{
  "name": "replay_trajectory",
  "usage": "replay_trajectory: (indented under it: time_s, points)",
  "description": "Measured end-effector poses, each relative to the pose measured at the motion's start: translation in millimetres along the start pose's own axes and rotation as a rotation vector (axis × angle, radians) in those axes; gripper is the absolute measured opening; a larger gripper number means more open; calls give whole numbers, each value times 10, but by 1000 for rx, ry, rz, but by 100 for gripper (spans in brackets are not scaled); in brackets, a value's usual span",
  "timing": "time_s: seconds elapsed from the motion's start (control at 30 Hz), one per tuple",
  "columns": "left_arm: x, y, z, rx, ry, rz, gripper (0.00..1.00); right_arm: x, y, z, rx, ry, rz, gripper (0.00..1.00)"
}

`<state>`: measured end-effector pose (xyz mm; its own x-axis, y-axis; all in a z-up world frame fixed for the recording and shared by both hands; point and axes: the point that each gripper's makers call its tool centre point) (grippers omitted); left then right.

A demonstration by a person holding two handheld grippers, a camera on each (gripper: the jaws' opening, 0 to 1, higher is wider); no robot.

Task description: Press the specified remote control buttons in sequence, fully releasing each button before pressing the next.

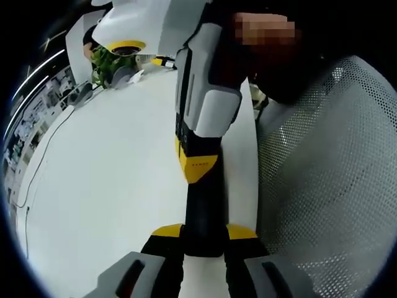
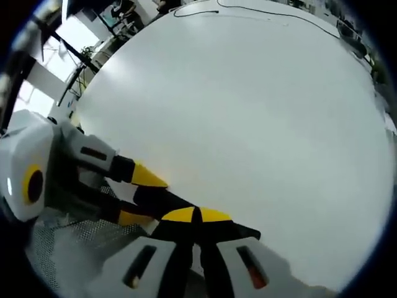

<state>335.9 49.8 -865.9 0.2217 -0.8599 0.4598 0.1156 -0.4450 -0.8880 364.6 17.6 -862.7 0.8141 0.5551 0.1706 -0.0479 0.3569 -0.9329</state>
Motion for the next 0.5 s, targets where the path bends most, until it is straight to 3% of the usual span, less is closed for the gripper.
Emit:
replay_trajectory:
  time_s: [0.5]
  points:
    - [3,-6,-1,6,-14,-7,24,18,5,6,-11,-14,-4,0]
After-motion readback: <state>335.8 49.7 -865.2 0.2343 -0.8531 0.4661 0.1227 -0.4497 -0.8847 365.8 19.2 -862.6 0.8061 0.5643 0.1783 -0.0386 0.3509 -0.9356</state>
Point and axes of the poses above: the point that each gripper's makers call its tool centre point, and the gripper's own axes: y roughly forward along the fingers, z roughly to its left, x roughly out of its top, and after that the axes turned 7 degrees about z, right-handed
